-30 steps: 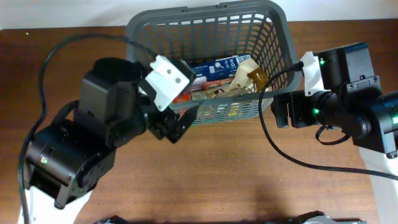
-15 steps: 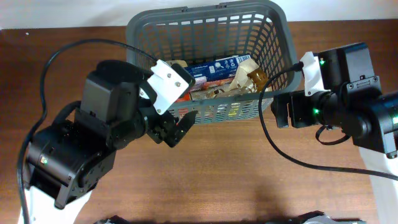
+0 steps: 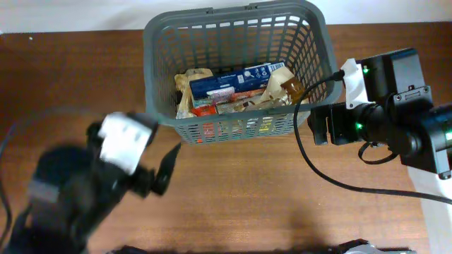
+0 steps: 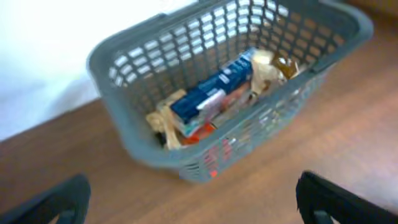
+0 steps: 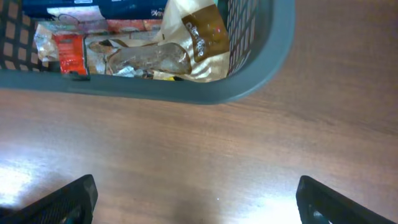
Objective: Pack container
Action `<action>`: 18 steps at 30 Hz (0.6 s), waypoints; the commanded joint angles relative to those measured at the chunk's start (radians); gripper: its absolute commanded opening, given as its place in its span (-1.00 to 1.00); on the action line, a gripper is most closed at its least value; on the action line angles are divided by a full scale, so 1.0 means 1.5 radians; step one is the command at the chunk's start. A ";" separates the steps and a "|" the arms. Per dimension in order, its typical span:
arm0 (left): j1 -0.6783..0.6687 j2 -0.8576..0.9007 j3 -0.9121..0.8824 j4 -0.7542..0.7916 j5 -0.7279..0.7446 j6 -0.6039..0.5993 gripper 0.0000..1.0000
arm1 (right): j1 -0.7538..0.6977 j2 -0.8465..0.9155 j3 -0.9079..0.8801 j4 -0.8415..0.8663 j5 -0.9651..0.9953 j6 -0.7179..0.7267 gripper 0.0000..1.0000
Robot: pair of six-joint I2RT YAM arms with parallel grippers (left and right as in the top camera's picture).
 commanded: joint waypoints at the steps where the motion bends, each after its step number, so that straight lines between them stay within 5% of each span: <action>1: 0.060 -0.153 -0.173 0.055 0.047 -0.021 0.99 | 0.000 0.002 0.001 0.002 0.006 0.000 0.99; 11: 0.175 -0.466 -0.488 0.076 0.082 -0.038 0.99 | 0.000 0.002 0.001 0.002 0.006 0.000 0.98; 18: 0.196 -0.562 -0.622 0.120 0.082 -0.046 0.99 | 0.000 0.002 0.001 0.002 0.006 0.000 0.98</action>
